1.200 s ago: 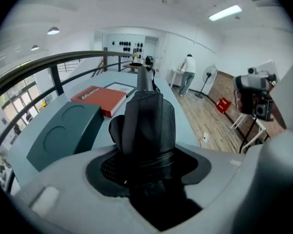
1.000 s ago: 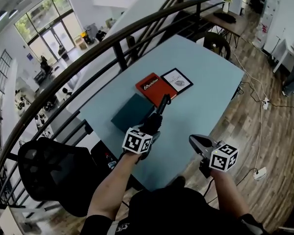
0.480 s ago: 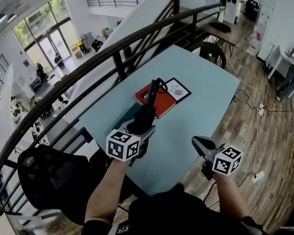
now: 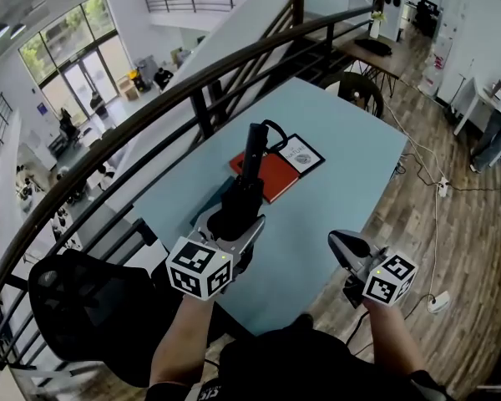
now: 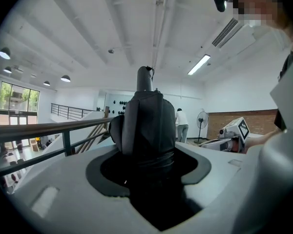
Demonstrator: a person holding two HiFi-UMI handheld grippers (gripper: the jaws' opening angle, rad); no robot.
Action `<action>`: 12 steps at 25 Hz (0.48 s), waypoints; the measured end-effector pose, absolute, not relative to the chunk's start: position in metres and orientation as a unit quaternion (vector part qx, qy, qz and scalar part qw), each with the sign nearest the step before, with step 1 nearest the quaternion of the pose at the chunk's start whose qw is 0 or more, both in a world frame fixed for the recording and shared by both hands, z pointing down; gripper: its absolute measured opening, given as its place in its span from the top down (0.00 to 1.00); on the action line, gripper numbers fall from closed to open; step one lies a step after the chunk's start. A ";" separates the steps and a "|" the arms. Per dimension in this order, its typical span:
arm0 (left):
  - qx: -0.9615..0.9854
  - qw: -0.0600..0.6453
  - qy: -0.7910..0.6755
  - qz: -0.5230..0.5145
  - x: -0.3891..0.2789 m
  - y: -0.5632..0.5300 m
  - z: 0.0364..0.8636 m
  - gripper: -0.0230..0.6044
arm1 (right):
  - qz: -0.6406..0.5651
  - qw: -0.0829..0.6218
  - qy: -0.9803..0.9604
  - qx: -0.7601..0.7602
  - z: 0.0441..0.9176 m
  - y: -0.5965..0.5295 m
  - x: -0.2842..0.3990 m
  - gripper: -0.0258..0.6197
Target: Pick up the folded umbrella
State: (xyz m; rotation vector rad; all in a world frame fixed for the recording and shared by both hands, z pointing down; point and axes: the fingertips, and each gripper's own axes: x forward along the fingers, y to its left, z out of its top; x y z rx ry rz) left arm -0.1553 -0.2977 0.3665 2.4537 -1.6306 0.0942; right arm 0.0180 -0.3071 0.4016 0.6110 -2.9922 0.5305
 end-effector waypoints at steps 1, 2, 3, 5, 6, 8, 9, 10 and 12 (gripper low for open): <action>0.829 0.096 -0.551 0.020 -0.154 -0.295 0.364 0.55 | 0.168 0.017 -0.966 0.198 0.400 -0.307 0.019 0.96; 0.829 0.098 -0.551 0.006 -0.153 -0.292 0.361 0.55 | 0.165 0.013 -0.966 0.198 0.398 -0.307 0.019 0.96; 0.829 0.100 -0.550 -0.008 -0.153 -0.289 0.359 0.55 | 0.160 0.012 -0.967 0.197 0.397 -0.306 0.020 0.96; 0.829 0.092 -0.551 -0.025 -0.151 -0.283 0.354 0.55 | 0.143 0.014 -0.971 0.192 0.395 -0.303 0.020 0.96; 0.829 0.085 -0.551 -0.029 -0.150 -0.281 0.353 0.55 | 0.134 0.012 -0.973 0.188 0.394 -0.301 0.020 0.96; 0.833 0.072 -0.547 -0.035 -0.147 -0.275 0.351 0.55 | 0.124 -0.005 -0.975 0.183 0.387 -0.297 0.022 0.96; 0.834 0.069 -0.545 -0.038 -0.145 -0.273 0.351 0.55 | 0.123 -0.016 -0.975 0.183 0.383 -0.296 0.024 0.96; 0.835 0.068 -0.545 -0.039 -0.144 -0.271 0.352 0.55 | 0.121 -0.025 -0.975 0.186 0.380 -0.296 0.026 0.96; 0.833 0.068 -0.548 -0.035 -0.142 -0.270 0.356 0.55 | 0.113 -0.034 -0.975 0.190 0.376 -0.297 0.029 0.96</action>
